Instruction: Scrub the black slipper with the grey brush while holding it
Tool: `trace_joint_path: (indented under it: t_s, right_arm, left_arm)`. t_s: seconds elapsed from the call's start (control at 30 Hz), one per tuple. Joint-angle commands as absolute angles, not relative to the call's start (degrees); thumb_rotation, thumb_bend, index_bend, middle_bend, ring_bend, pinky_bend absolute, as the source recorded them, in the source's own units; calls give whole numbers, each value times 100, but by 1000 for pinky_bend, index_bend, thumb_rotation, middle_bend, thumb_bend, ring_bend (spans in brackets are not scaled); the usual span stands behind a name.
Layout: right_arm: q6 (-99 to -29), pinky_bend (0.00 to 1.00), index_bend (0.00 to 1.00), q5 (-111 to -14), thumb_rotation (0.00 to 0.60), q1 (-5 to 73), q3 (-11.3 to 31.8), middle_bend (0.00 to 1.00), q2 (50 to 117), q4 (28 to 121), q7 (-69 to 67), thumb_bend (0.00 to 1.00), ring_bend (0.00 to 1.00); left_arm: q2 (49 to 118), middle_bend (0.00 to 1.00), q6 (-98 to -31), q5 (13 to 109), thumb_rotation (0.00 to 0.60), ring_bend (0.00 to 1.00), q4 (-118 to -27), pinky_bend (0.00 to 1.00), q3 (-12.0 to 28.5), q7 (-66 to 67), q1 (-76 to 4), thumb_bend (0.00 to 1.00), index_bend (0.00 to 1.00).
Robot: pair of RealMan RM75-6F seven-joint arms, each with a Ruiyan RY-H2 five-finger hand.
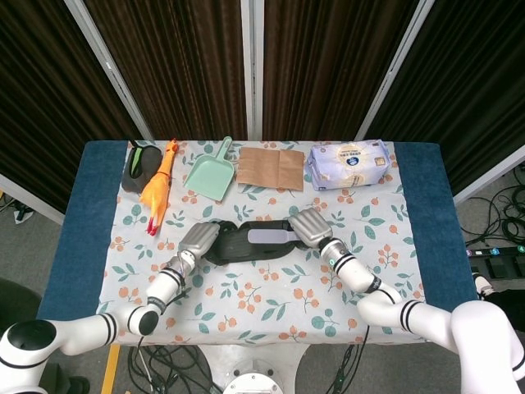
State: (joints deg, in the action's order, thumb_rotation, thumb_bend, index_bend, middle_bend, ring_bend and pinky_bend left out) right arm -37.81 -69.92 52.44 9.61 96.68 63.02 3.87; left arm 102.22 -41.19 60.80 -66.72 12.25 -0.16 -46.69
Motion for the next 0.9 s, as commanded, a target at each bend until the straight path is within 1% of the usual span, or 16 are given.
trace_joint_path:
  t_s: [0.03, 0.23, 0.37, 0.47, 0.6, 0.73, 0.9]
  right_arm:
    - [-3731, 1000, 1000, -6991, 600, 5298, 879, 979, 9713, 6161, 625, 900, 1000]
    - [-3968, 1000, 1000, -7030, 600, 5212, 699, 979, 9662, 5964, 1245, 908, 1000]
    - [-4085, 1000, 1000, -6969, 600, 5085, 628, 979, 9469, 6010, 1504, 910, 1000]
    - [-4297, 1000, 1000, -7001, 600, 4973, 676, 979, 9255, 6280, 1430, 910, 1000]
    - [-4573, 1000, 1000, -7280, 600, 4933, 777, 979, 9036, 6698, 1062, 915, 1000]
    - [-4454, 1000, 1000, -7401, 600, 5075, 815, 979, 9203, 6687, 889, 916, 1000]
    - [-4181, 1000, 1000, -7360, 600, 5299, 790, 979, 9754, 6151, 1106, 916, 1000]
  left_arm:
    - [10199, 419, -4112, 6094, 600, 310, -6689, 350, 1211, -12, -4664, 245, 400]
    - [10135, 418, -4116, 6124, 600, 310, -6767, 351, 1200, -20, -4655, 246, 400]
    - [10114, 418, -4130, 6141, 600, 310, -6782, 351, 1186, -17, -4645, 246, 400]
    - [10104, 419, -4122, 6153, 600, 310, -6784, 350, 1185, -23, -4652, 246, 400]
    - [10094, 418, -4115, 6174, 600, 310, -6800, 351, 1194, -22, -4675, 246, 400]
    - [10094, 419, -4127, 6181, 600, 310, -6820, 351, 1201, -23, -4684, 246, 400]
    - [10074, 418, -4130, 6169, 600, 310, -6850, 351, 1181, -9, -4671, 246, 400]
